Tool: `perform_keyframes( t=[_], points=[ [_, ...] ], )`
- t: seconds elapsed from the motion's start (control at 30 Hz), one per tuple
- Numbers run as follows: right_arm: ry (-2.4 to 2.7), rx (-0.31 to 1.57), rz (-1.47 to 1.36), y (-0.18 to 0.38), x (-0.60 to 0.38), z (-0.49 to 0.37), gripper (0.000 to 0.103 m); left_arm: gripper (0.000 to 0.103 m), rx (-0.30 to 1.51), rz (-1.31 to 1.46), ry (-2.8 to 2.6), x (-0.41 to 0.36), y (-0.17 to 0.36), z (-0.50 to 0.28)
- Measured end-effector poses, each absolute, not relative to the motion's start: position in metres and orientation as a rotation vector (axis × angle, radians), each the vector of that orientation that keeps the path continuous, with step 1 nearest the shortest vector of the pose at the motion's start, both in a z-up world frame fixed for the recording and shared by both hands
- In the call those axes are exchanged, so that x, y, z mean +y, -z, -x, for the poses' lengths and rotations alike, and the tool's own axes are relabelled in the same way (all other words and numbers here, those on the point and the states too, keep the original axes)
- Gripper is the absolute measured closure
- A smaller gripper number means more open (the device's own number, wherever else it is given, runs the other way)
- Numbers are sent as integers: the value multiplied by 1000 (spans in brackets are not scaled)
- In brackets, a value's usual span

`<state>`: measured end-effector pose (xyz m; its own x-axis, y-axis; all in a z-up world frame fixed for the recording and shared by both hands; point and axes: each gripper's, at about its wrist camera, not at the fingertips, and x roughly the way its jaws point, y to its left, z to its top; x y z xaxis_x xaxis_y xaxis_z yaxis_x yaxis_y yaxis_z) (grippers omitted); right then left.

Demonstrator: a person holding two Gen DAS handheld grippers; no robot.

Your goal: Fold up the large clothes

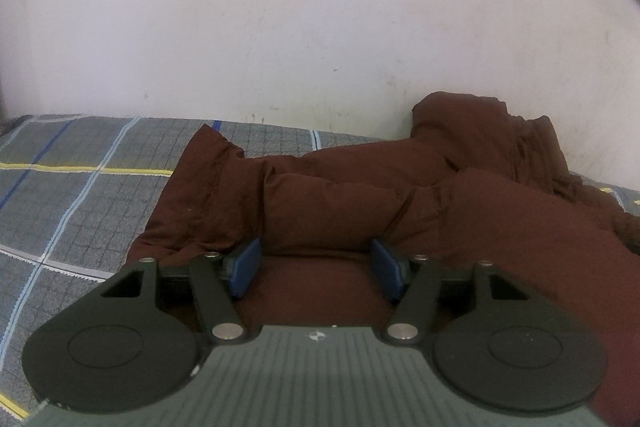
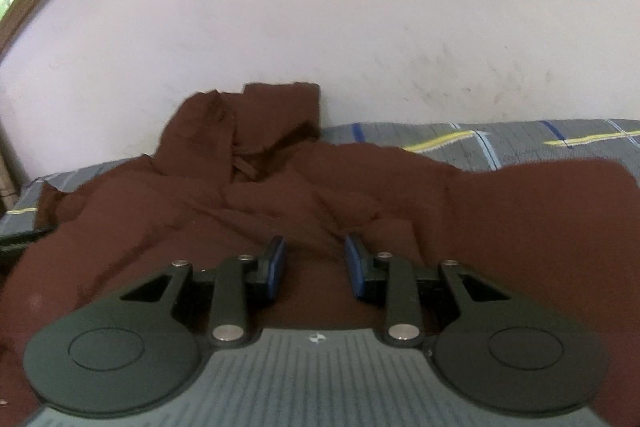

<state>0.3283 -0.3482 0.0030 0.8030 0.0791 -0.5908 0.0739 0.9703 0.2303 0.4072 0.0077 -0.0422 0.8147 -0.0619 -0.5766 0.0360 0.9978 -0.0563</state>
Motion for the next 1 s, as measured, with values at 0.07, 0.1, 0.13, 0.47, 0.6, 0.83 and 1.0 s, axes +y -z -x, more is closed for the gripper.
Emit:
perform_keyframes(
  t=[0.07,0.1,0.13,0.47,0.6,0.83,1.0],
  points=[
    [9,648,-230,-1,-345,-334,73,39,617,43,51,8,42,-407],
    [11,650,-222,-1,-345,-335,73,39,616,41,50,8,42,-407],
    [9,649,-223,-1,-346,-335,73,38,616,40,50,7,42,-407],
    [-5,601,-320,1,-354,-329,73,32,615,25,41,7,42,-405],
    [-10,607,-330,1,-356,-329,73,31,618,28,37,8,42,-405],
    [-9,625,-318,0,-355,-332,73,30,620,36,40,11,43,-406],
    [-7,619,-313,1,-356,-332,73,27,618,26,27,10,42,-405]
  ],
)
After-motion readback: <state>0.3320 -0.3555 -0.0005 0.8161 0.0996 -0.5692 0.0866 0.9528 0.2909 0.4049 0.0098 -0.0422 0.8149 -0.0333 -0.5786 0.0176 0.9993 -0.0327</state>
